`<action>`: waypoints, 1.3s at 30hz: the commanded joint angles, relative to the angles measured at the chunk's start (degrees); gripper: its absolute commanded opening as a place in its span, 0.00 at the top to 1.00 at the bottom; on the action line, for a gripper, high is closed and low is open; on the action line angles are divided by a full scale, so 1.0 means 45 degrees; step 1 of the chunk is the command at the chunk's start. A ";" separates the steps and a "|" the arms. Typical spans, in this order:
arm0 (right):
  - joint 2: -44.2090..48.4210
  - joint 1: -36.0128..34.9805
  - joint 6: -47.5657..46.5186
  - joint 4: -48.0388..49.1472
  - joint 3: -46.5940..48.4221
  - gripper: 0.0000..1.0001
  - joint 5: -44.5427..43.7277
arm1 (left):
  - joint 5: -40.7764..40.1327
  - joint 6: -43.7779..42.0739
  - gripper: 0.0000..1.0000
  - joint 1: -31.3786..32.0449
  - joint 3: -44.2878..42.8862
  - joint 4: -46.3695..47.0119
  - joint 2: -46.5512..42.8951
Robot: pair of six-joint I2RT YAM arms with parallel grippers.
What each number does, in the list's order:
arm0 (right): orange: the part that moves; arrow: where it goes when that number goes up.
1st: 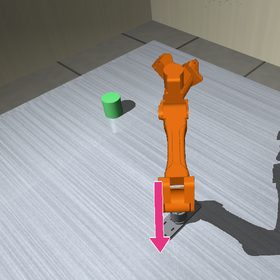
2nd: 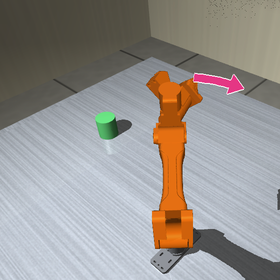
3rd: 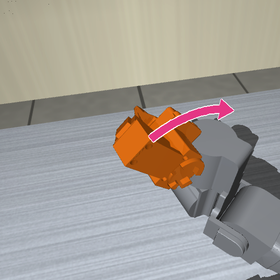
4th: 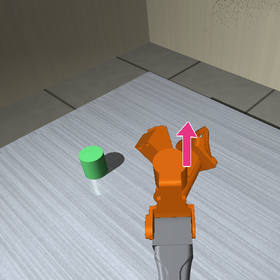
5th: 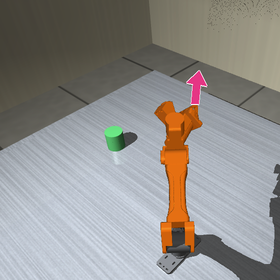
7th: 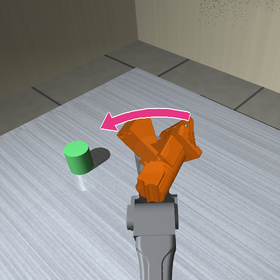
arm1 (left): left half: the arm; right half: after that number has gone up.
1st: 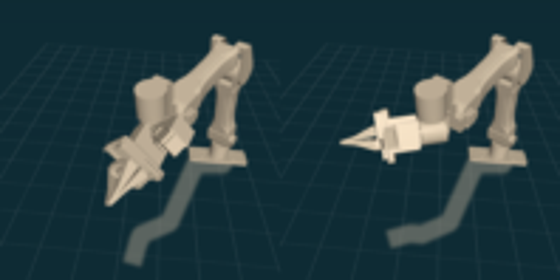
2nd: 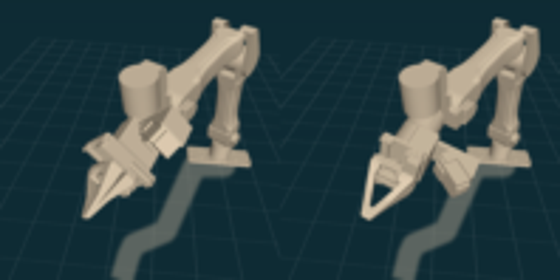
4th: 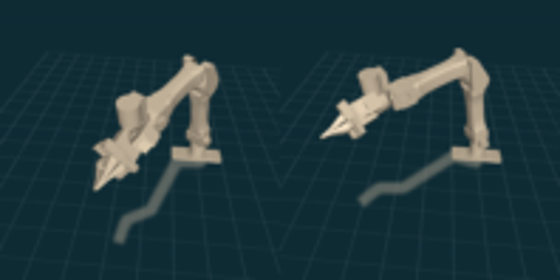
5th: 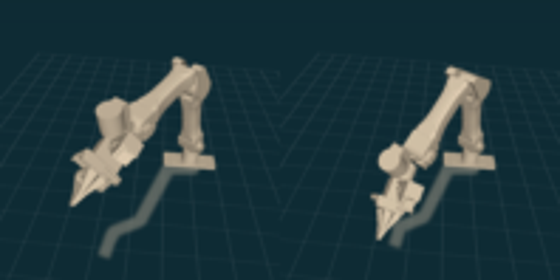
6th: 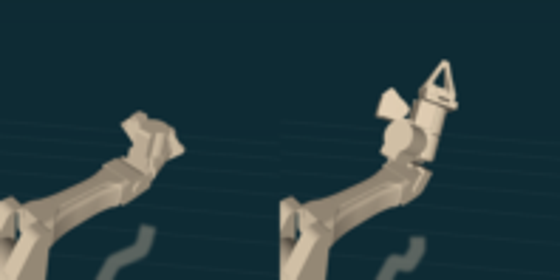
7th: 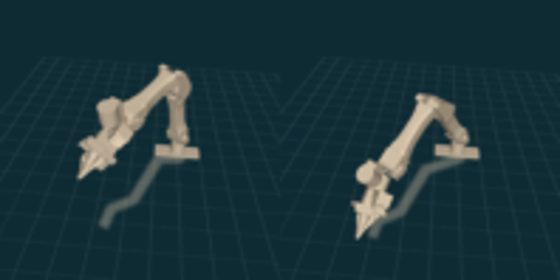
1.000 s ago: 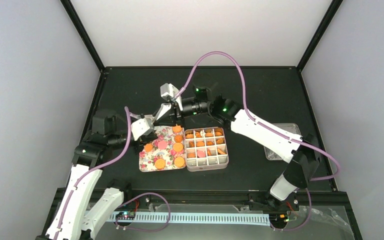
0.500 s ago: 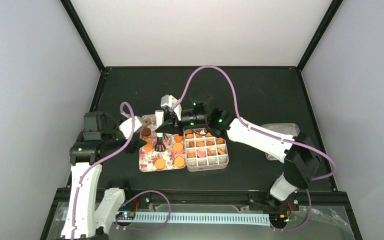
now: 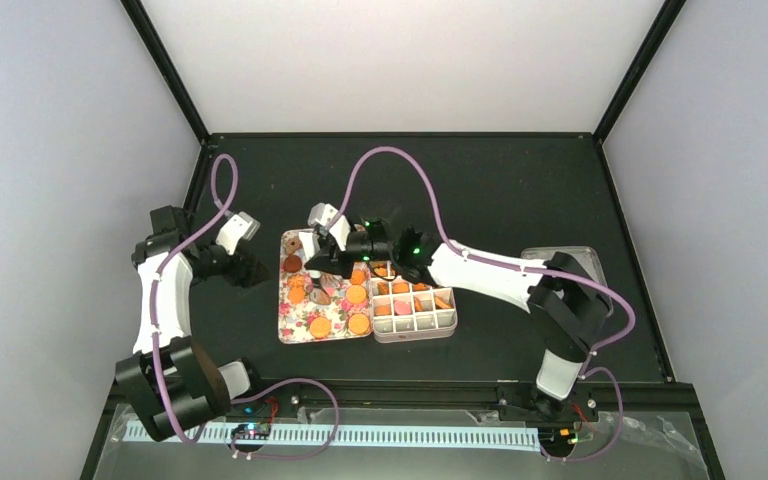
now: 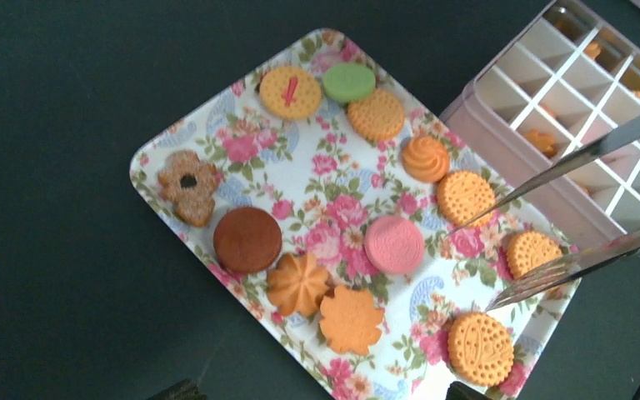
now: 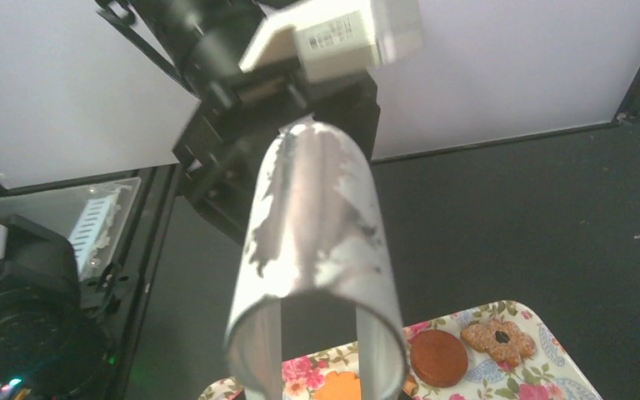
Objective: Pack the cookies
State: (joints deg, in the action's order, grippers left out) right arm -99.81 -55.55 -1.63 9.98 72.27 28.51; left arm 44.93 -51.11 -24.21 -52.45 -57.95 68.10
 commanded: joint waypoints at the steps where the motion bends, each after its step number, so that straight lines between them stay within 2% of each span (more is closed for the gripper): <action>1: -0.0533 -0.0216 -0.0291 0.1531 0.0273 0.65 -0.1083 | 0.1165 0.0694 0.22 -0.0070 -0.0106 0.1086 -0.0553; 7: -0.1481 -0.0297 -0.0147 0.2766 0.0319 0.65 -0.1899 | 0.0330 0.1270 0.22 -0.0099 0.0191 0.1478 -0.0787; 17: -0.2035 -0.0669 -0.0996 0.3679 -0.0085 0.57 -0.3437 | 0.0429 0.1149 0.23 -0.0109 0.0556 0.1687 -0.0963; 26: -0.1629 -0.0703 -0.0514 0.3723 -0.1181 0.57 -0.3281 | 0.0631 0.0971 0.22 -0.0109 0.0485 0.1516 -0.0941; 31: -0.1205 -0.0692 -0.0439 0.3509 -0.1678 0.66 -0.3733 | 0.0655 0.0934 0.22 -0.0118 0.0501 0.1446 -0.0922; 35: -0.0902 -0.0703 -0.0412 0.3385 -0.1927 0.78 -0.3983 | 0.0714 0.0929 0.23 -0.0109 0.0538 0.1414 -0.0932; 39: -0.0752 -0.0698 -0.0356 0.3349 -0.1889 0.83 -0.4046 | 0.0729 0.0929 0.23 -0.0110 0.0496 0.1367 -0.0942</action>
State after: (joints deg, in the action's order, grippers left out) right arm -105.16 -58.48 -3.55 24.67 64.12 12.05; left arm 46.35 -45.89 -24.36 -50.09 -51.64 64.42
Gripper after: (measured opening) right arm 0.270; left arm 0.775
